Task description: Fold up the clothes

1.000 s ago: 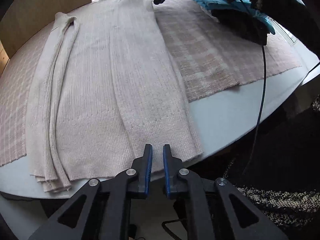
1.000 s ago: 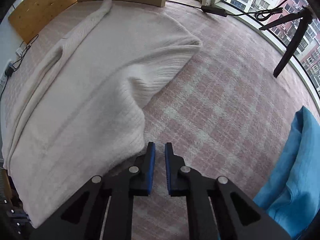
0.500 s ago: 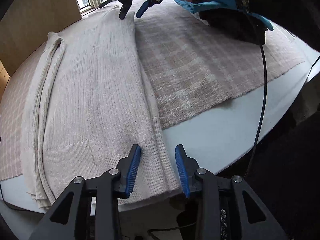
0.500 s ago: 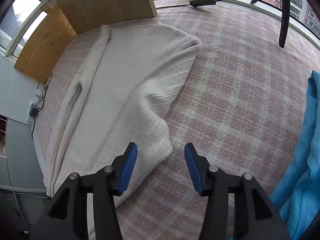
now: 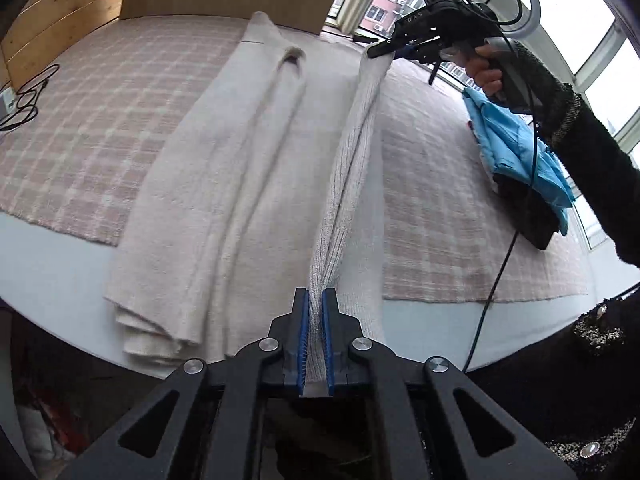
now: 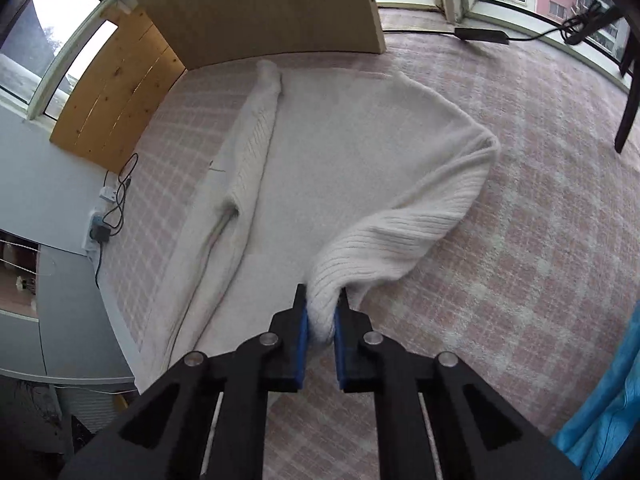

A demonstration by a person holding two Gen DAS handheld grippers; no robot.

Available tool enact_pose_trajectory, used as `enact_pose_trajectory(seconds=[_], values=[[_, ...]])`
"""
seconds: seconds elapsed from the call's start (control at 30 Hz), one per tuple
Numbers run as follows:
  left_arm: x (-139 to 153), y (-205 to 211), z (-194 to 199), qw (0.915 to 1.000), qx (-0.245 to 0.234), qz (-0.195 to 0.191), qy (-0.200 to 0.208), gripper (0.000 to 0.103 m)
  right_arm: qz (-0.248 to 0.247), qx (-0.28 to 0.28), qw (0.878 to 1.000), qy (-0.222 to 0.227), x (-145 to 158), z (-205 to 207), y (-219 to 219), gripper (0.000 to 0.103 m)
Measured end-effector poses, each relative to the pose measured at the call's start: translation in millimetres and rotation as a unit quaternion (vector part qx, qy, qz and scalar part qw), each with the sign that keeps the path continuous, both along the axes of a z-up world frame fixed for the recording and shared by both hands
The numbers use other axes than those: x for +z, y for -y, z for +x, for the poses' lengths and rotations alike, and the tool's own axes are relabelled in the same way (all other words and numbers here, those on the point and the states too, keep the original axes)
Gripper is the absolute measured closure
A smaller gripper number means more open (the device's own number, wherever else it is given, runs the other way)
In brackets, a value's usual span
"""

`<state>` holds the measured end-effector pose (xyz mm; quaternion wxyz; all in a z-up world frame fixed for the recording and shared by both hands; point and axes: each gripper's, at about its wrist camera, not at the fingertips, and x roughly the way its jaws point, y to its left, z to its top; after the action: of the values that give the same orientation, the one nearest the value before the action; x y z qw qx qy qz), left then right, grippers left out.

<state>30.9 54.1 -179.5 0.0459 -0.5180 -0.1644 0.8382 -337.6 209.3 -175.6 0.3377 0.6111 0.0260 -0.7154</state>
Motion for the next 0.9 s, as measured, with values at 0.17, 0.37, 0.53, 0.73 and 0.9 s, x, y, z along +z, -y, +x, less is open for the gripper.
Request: enact_pose_trajectory(seconds=[0.17, 0.37, 0.53, 0.73, 0.9], values=[[-18, 8, -5, 0.9981, 0.027, -0.042, 0.035, 0.090, 0.075, 0.070, 0.995, -0.004, -55, -1, 113, 0.087], [30, 7, 17, 0.9971, 0.023, -0.070, 0.018, 0.080, -0.028, 0.065, 0.997, 0.000, -12, -2, 75, 0.079], [56, -3, -16, 0.9960, -0.030, -0.083, -0.015, 0.079, -0.058, -0.060, 0.993, -0.079, 51, -33, 2, 0.077], [30, -25, -84, 0.9952, -0.091, -0.034, -0.011, 0.079, -0.022, -0.136, 0.990, -0.022, 15, -84, -39, 0.077], [-6, -27, -108, 0.9948, -0.094, -0.019, 0.034, 0.080, -0.016, -0.078, 0.994, -0.078, -9, -88, 7, 0.077]])
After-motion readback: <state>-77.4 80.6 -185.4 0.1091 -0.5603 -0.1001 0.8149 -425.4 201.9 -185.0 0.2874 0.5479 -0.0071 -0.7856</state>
